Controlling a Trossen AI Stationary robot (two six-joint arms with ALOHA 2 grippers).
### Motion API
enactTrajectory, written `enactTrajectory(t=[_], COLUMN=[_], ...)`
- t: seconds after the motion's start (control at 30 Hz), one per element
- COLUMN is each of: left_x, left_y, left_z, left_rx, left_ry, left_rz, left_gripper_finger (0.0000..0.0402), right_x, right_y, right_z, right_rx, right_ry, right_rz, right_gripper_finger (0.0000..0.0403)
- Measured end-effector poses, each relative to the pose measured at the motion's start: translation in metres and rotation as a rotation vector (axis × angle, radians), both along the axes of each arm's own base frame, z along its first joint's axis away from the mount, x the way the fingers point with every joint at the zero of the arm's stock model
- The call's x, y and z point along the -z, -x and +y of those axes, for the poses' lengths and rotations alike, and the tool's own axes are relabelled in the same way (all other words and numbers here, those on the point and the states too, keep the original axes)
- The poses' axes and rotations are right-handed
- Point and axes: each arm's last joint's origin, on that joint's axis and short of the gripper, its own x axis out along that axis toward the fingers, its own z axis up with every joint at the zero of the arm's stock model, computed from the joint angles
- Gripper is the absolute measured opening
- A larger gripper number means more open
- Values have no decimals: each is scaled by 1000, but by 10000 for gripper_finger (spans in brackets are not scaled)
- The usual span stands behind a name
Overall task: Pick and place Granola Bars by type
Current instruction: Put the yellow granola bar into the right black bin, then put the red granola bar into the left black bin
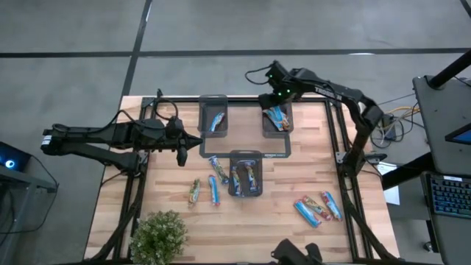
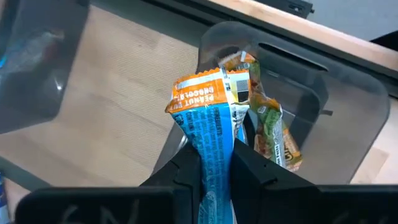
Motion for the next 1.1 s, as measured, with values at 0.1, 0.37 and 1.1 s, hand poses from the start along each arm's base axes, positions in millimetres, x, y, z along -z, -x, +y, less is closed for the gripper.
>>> enactTrajectory(t=[0.1, 0.37, 1.1], left_x=[0, 0, 0], left_y=[0, 0, 0], left_z=[0, 0, 0], left_rx=[-3, -8, -20], left_ry=[6, 19, 49], left_rz=[-1, -4, -10], left_gripper_finger=[0, 0, 11], right_x=[6, 20, -26], right_y=[-1, -2, 7], right_z=[-1, -2, 26], right_rx=[0, -12, -295], right_ry=[-20, -63, 99], right_rz=[24, 85, 47], right_gripper_finger=[52, 79, 190])
